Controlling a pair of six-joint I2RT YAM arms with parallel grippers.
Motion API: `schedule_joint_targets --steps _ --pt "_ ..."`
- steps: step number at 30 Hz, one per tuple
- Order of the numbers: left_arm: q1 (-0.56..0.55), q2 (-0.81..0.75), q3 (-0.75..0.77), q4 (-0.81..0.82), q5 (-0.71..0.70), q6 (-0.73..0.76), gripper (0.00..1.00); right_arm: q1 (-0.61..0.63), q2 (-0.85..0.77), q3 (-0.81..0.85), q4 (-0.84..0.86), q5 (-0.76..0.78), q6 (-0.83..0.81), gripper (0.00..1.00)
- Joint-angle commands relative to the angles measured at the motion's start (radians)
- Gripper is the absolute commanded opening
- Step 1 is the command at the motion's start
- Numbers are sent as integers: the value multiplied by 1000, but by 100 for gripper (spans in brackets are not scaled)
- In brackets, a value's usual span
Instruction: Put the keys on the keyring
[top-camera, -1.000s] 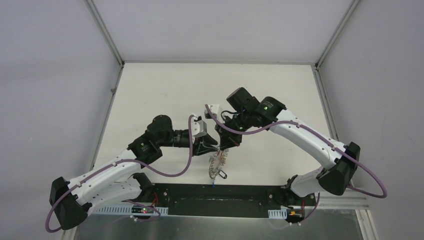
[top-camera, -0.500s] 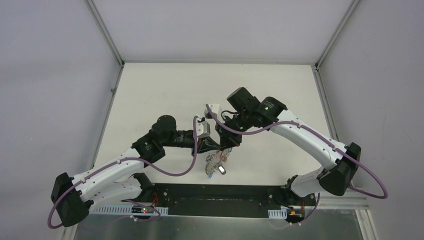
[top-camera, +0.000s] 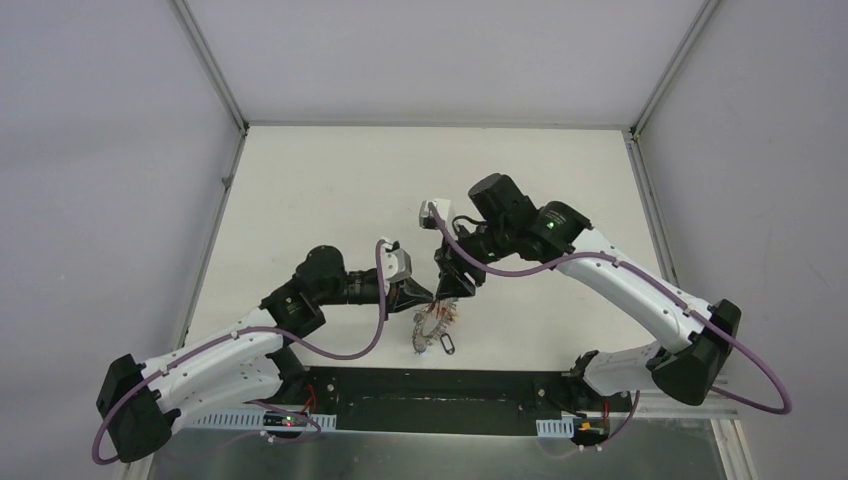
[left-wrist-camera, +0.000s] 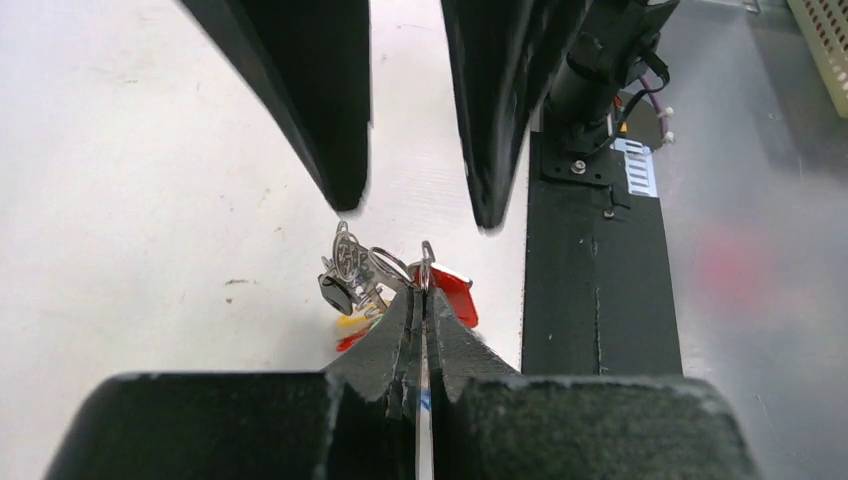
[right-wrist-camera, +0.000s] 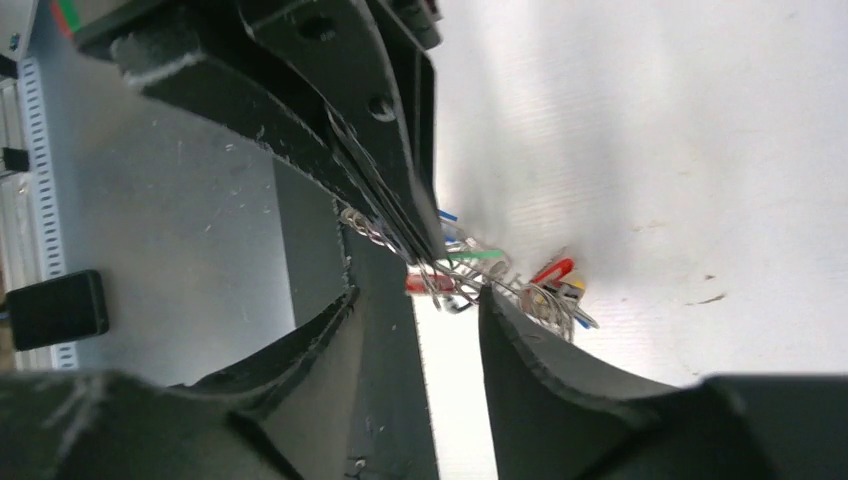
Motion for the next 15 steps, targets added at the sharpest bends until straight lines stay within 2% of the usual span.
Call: schedule_joint_targets --steps 1,6,15 --pt "-9 -117 -84 265 -108 -94 0 -53 -95 -43 172 -60 58 50" --pt "-10 -193 -163 414 -144 -129 0 -97 -173 -163 333 -203 85 51" --pt "-10 -225 -205 556 -94 -140 0 -118 -230 -273 559 -340 157 38"
